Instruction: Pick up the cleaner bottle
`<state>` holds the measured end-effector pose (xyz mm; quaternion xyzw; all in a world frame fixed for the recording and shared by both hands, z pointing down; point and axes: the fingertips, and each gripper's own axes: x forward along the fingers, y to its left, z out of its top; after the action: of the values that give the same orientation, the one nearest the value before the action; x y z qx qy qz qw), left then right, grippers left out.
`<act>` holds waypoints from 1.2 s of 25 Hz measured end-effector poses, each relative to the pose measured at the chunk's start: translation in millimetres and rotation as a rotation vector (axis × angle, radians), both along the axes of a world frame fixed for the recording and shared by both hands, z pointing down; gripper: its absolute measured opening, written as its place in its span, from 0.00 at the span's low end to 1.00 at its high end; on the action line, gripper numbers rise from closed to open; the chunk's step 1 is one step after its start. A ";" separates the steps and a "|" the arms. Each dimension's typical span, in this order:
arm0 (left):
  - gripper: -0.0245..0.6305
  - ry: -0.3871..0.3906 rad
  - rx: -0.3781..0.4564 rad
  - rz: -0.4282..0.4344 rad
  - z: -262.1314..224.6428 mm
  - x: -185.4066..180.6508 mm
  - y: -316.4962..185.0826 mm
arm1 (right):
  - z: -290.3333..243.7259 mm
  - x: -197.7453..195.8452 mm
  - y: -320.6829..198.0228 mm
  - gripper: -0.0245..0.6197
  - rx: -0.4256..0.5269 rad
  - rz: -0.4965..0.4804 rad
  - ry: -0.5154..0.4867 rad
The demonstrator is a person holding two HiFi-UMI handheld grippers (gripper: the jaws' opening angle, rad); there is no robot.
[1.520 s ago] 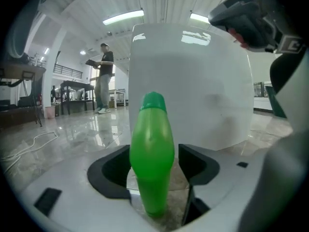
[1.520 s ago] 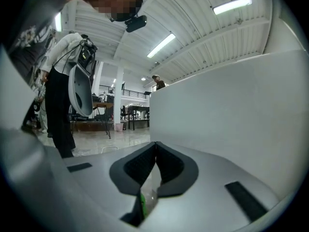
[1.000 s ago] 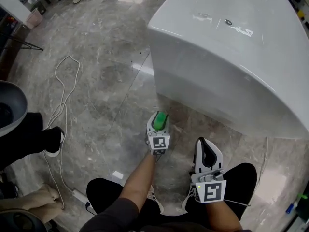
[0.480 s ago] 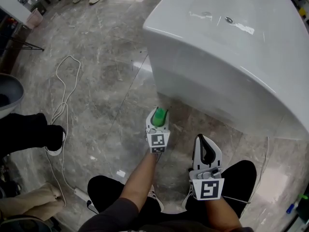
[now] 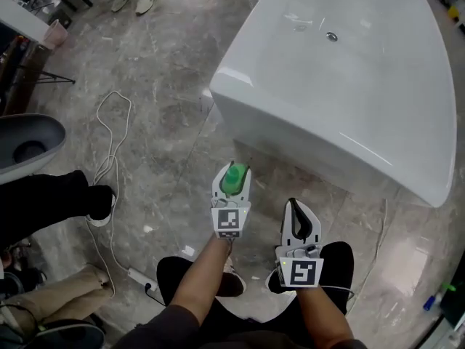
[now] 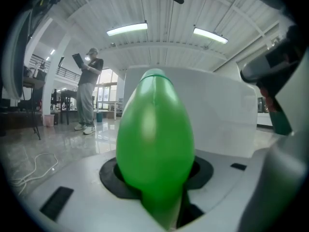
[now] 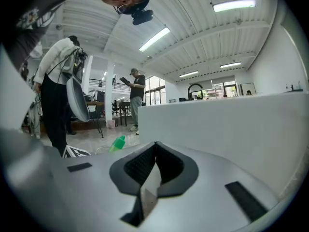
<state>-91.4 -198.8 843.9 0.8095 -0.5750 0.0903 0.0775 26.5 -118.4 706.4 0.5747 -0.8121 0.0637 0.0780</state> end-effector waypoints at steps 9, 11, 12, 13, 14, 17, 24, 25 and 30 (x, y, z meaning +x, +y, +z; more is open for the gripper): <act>0.31 0.019 0.037 0.052 -306.0 35.1 40.9 | -251.2 57.6 18.3 0.06 0.038 0.081 0.023; 0.31 0.018 0.041 0.073 -367.6 49.2 47.0 | -303.8 77.0 21.2 0.06 0.035 0.114 0.010; 0.31 0.017 0.039 0.083 -395.5 56.7 49.7 | -329.0 85.8 23.3 0.06 0.037 0.124 0.012; 0.31 0.016 0.034 0.092 -421.6 64.2 52.5 | -353.2 94.4 26.0 0.06 0.038 0.131 0.017; 0.31 0.014 0.027 0.101 -445.9 71.5 55.9 | -376.4 102.8 29.5 0.06 0.040 0.139 0.020; 0.31 0.026 -0.008 0.117 -509.6 92.3 66.2 | -436.6 128.7 41.2 0.06 0.055 0.166 0.023; 0.31 0.056 0.037 0.155 -622.9 140.8 92.2 | -521.3 192.2 67.7 0.06 0.108 0.199 0.057; 0.31 0.062 0.048 0.158 -635.7 145.3 93.4 | -528.4 198.4 68.4 0.06 0.117 0.208 0.066; 0.31 0.060 0.039 0.194 -645.2 151.8 83.5 | -546.0 208.0 58.6 0.06 0.143 0.258 0.094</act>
<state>60.4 -115.3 198.7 0.8651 -0.4929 0.0617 0.0698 234.6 -59.8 160.4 0.6808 -0.7294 -0.0117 0.0657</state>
